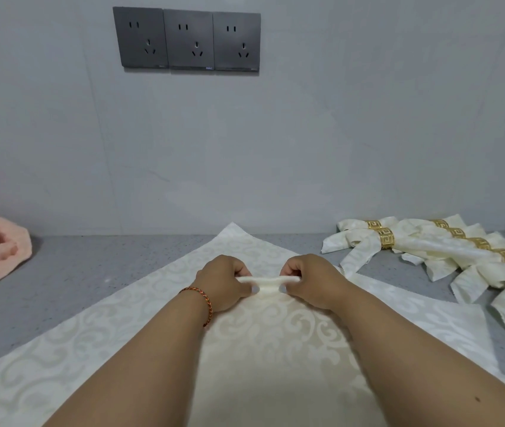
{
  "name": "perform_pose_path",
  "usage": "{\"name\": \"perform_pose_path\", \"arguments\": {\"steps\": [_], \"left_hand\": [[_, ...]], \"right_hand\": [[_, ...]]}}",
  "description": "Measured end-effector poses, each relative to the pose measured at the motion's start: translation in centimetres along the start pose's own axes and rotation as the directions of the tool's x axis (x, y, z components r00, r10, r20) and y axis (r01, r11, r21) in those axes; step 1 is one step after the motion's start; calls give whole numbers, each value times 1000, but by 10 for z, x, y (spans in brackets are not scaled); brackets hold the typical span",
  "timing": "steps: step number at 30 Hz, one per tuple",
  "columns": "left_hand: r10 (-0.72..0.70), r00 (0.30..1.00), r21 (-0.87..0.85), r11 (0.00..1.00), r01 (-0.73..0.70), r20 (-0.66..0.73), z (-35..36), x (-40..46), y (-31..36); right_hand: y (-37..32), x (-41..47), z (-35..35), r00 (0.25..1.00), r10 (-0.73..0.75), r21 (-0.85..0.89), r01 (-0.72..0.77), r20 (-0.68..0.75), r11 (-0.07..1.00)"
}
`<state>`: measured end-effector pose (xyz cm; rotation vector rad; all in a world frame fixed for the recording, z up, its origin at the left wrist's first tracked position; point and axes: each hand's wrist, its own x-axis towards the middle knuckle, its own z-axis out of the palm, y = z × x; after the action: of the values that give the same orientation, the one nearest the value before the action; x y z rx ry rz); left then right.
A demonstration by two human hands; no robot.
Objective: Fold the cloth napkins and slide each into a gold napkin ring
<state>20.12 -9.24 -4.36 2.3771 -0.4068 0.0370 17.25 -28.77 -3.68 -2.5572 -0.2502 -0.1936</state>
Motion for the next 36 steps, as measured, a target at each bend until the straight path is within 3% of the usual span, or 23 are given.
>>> {"name": "perform_pose_path", "arguments": {"steps": [5, 10, 14, 18, 20, 23, 29, 36], "left_hand": [[99, 995, 20, 995, -99, 8, -10, -5, 1], [102, 990, 190, 974, -119, 96, -19, -9, 13], [49, 985, 259, 962, -91, 163, -19, -9, 17], [-47, 980, 131, 991, 22, 191, -24, -9, 20], [-17, 982, 160, 987, -14, 190, -22, -9, 21], [52, 981, 259, 961, -100, 186, -18, -12, 22], [16, 956, 201, 976, -78, 293, -22, -11, 15], [-9, 932, 289, 952, -104, 363, -27, -12, 21]], "right_hand": [[-10, -6, -5, 987, -150, -128, 142, -54, 982], [-11, -11, -11, 975, -215, -215, 223, 62, 951], [-10, -12, -10, 976, -190, -215, 209, 106, 954], [-7, -9, -10, 990, -103, -26, 105, 98, 994], [-5, -9, -10, 993, -63, 27, 61, 97, 998], [-6, -11, -12, 988, -81, -10, 83, 131, 997], [-9, -9, -14, 979, -37, -31, 44, 199, 999], [-17, -11, -20, 961, -38, -132, 77, 273, 988]]}}
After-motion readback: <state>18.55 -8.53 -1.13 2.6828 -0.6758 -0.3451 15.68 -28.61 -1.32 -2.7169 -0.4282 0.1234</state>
